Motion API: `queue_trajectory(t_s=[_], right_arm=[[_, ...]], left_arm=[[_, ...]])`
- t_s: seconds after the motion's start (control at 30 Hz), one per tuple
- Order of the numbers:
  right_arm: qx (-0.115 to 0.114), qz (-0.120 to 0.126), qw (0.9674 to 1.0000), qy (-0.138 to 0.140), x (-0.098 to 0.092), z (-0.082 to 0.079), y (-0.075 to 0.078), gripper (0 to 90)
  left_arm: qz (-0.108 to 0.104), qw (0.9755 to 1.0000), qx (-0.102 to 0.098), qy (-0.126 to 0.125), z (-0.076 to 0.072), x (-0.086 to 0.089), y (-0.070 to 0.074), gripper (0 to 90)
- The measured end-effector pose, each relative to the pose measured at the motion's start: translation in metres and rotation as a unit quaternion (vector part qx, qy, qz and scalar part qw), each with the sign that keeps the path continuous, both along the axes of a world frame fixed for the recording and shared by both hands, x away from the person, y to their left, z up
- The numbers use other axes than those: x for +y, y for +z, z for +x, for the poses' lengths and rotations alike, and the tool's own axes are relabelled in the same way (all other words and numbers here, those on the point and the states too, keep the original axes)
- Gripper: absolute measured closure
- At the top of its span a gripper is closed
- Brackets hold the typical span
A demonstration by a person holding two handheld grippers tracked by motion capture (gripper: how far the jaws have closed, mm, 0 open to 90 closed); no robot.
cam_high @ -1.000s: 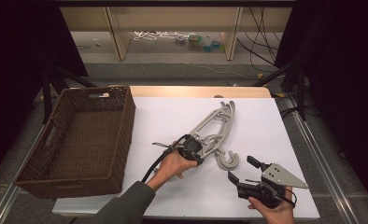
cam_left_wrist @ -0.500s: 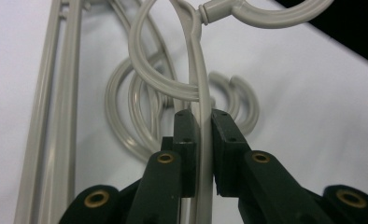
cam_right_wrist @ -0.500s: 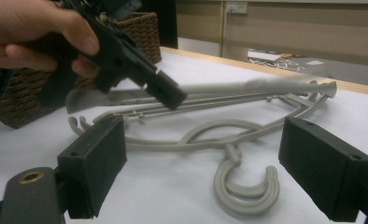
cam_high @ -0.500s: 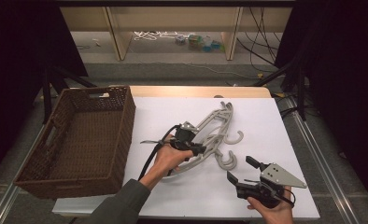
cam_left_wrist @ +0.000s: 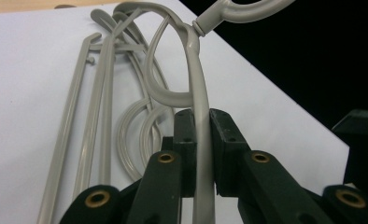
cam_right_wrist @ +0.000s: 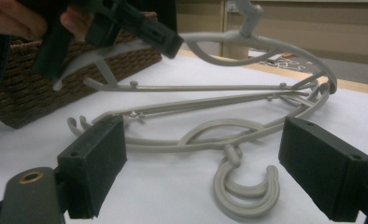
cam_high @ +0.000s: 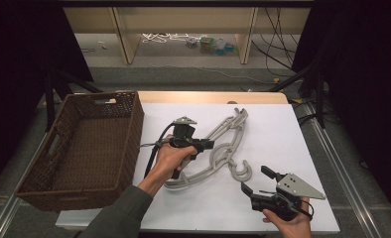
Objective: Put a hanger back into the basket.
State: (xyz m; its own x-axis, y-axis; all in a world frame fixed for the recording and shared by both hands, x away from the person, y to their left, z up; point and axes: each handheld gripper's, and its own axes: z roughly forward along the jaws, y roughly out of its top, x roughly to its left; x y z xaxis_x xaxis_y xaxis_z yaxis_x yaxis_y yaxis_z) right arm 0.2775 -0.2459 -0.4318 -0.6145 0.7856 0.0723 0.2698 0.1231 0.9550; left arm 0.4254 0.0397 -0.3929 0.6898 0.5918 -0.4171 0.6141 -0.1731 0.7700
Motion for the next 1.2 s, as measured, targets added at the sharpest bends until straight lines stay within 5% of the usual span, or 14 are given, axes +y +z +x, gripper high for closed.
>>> queue_trajectory(t_s=[0.43,0.87,0.97,1.03,1.2], right_arm=[[0.001,-0.003,1.0,-0.004,0.0,0.0,0.0,15.9],[0.0,-0.003,1.0,-0.008,-0.001,0.001,0.0,15.9],[0.003,0.004,1.0,-0.004,0.0,0.001,-0.001,15.9],[0.005,-0.003,1.0,-0.007,0.0,0.0,0.0,15.8],[0.003,-0.001,1.0,-0.002,0.0,0.001,-0.001,15.8]], left_arm=[[-0.038,0.9989,-0.008,0.025,0.002,0.027,0.034,81.7],[-0.058,0.9958,-0.051,0.049,-0.016,0.081,0.095,81.7],[-0.063,0.9941,-0.067,0.057,-0.024,0.107,0.111,81.7],[-0.047,0.9939,-0.08,0.06,-0.028,0.12,0.117,81.7],[-0.038,0.9917,-0.091,0.081,-0.04,0.155,0.124,81.7]])
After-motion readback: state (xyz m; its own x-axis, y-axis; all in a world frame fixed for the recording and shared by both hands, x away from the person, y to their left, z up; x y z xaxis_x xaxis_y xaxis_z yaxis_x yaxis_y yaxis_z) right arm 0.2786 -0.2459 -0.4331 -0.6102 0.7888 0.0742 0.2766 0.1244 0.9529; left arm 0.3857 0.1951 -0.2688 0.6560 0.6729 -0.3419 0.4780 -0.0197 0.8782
